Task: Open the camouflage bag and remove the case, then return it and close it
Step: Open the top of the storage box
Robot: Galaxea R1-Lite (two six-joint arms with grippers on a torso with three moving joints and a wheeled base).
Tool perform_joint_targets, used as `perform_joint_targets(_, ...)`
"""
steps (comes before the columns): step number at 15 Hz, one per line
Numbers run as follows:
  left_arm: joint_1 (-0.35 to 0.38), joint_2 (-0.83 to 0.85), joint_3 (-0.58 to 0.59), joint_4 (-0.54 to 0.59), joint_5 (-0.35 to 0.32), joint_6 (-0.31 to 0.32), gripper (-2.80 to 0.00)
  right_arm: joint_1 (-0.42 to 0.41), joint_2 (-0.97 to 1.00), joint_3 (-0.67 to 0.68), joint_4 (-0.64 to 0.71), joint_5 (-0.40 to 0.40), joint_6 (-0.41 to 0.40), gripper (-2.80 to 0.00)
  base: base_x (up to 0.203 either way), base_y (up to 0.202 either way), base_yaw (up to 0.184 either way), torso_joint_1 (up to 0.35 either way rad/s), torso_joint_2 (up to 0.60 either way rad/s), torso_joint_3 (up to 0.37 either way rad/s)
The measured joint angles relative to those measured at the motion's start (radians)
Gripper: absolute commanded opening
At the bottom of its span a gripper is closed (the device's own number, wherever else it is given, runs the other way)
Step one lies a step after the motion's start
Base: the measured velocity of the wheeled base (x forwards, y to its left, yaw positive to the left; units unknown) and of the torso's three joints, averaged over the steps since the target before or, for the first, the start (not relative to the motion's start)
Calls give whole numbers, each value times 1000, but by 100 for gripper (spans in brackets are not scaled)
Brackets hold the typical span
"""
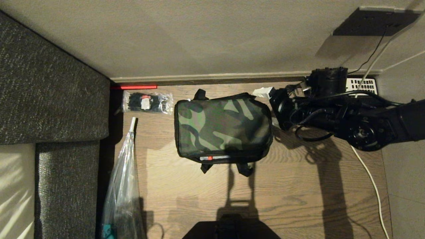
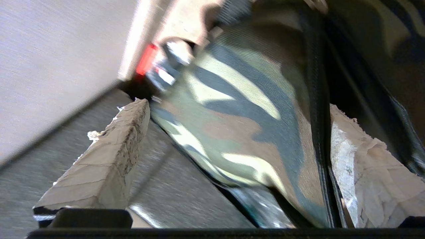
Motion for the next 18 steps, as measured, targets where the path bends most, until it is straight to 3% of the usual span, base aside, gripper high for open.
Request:
perform_joint_targets(10,0,0,0,0,0,0,-280,-36,5,-162,27,-3,8,0,0,0,0,0,0,0)
perform_joint_targets(18,1,0,0,0,0,0,-280,-69,15,-176,-88,0,-8,0,0,0,0,0,0,0)
